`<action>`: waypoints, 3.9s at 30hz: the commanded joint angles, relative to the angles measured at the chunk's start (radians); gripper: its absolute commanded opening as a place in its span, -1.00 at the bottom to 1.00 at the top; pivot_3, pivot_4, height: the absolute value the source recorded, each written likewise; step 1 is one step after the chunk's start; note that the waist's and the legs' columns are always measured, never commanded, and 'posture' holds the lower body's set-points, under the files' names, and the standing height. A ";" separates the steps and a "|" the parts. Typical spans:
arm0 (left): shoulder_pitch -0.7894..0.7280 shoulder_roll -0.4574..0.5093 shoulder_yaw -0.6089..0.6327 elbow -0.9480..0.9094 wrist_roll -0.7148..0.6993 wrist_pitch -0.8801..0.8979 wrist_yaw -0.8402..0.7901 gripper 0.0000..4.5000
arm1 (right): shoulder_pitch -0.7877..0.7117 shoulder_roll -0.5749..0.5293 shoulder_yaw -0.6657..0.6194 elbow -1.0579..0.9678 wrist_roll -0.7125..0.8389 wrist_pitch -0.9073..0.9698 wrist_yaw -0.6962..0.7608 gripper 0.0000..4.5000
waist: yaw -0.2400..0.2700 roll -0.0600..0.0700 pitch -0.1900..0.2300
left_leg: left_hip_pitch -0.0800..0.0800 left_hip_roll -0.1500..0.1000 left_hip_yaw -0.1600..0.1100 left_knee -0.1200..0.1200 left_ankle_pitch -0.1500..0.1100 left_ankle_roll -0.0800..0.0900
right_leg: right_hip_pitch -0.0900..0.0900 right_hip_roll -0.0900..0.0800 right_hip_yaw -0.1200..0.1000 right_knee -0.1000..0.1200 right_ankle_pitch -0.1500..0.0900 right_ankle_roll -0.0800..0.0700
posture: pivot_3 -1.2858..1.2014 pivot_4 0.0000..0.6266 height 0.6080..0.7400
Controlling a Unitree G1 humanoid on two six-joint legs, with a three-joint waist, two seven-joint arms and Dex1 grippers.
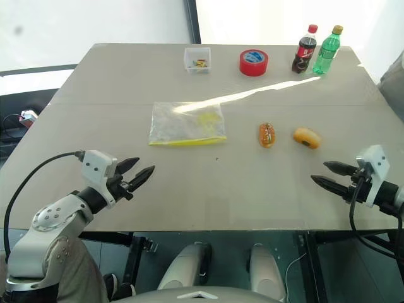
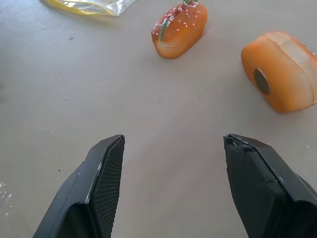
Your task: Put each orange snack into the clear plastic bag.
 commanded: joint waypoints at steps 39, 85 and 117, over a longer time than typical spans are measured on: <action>-0.012 0.015 -0.025 0.026 -0.001 -0.059 -0.038 0.21 | -0.007 0.001 0.022 -0.081 -0.025 -0.073 -0.014 0.44 | 0.000 0.000 0.000 | 0.000 0.000 0.000 0.000 0.000 0.000 | 0.000 0.000 0.000 0.000 0.000 0.000 | 0.03 -0.52 1.00; -1.040 -0.110 -0.105 1.393 0.180 -0.164 0.035 0.21 | -0.156 0.026 0.167 -0.284 -0.067 -0.149 -0.113 0.44 | -0.002 -0.001 0.000 | -0.001 -0.006 -0.005 0.004 0.000 0.000 | 0.000 0.000 -0.004 0.007 0.002 0.004 | 0.03 -0.52 1.00; -0.982 -0.148 -0.065 1.281 0.125 -0.130 0.086 0.21 | -0.135 0.024 0.162 -0.277 -0.071 -0.150 -0.123 0.44 | 0.001 -0.002 0.000 | -0.001 -0.006 -0.005 0.004 0.000 0.000 | -0.001 0.000 -0.004 0.008 0.002 0.004 | 0.03 -0.52 1.00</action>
